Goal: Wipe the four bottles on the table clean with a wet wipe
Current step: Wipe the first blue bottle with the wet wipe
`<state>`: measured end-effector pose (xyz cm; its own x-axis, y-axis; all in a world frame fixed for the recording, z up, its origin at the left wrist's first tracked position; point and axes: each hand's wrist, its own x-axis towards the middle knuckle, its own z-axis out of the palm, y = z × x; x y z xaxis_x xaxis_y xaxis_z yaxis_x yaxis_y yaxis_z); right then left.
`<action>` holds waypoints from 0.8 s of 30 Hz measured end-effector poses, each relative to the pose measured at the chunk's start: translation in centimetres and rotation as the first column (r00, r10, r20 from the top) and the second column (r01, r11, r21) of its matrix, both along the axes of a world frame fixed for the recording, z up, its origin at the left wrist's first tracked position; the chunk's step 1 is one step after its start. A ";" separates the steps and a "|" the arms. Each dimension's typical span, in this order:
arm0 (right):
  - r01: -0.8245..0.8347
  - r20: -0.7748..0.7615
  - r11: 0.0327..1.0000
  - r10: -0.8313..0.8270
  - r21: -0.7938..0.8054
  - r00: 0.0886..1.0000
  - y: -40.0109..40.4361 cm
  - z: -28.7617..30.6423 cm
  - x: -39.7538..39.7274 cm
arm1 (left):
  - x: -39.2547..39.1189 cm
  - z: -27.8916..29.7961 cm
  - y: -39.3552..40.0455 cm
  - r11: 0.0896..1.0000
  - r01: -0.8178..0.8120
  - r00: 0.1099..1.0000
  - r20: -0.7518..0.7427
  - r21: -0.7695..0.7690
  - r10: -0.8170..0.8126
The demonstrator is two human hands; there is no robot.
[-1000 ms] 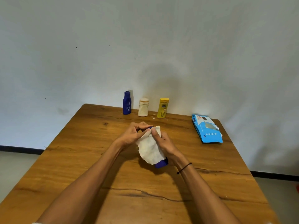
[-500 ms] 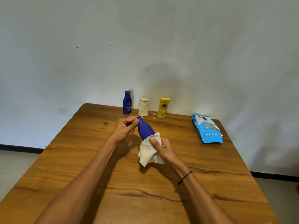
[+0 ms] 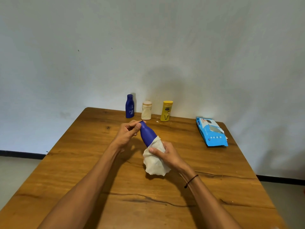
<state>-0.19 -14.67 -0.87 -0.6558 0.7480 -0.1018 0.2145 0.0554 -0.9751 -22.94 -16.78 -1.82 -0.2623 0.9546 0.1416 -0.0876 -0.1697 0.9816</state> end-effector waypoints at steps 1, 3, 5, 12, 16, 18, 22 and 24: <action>0.014 -0.027 1.000 -0.014 -0.008 1.000 -0.2 -0.3 0.1 | -0.2 -0.1 0.0 1.000 -0.019 1.000 0.018 0.005 0.019; 0.075 -0.112 0.996 -0.080 -0.042 0.991 -0.4 -0.8 0.1 | -0.4 -0.3 0.1 0.999 -0.054 0.996 0.077 0.002 0.053; 0.196 -0.185 0.978 -0.205 -0.066 0.961 -0.6 -1.0 -0.4 | -0.3 -0.4 0.2 0.995 -0.097 0.984 0.146 -0.022 0.100; 0.657 -0.224 0.750 -0.654 -0.076 0.722 -0.5 -1.9 -2.9 | -0.3 -1.0 -1.3 0.998 -0.032 0.998 -0.054 -0.058 0.029; 0.825 -0.096 0.558 -0.829 -0.084 0.551 0.1 -0.9 -3.1 | -0.7 -1.2 -2.0 0.995 0.040 0.958 -0.278 -0.091 -0.064; 0.836 -0.004 0.536 -0.842 -0.117 0.540 0.4 -0.9 -2.9 | -0.8 -1.0 -2.2 0.995 0.061 0.933 -0.351 -0.079 -0.085; 0.788 -0.144 0.616 -0.779 0.010 0.610 -0.2 -1.7 -2.8 | -0.8 -0.2 -2.3 0.999 0.030 0.929 -0.367 -0.042 -0.043; 0.693 -0.228 0.705 -0.657 0.149 0.718 -1.1 -2.0 -2.3 | -0.9 0.1 -2.3 1.000 0.010 0.938 -0.346 -0.001 -0.009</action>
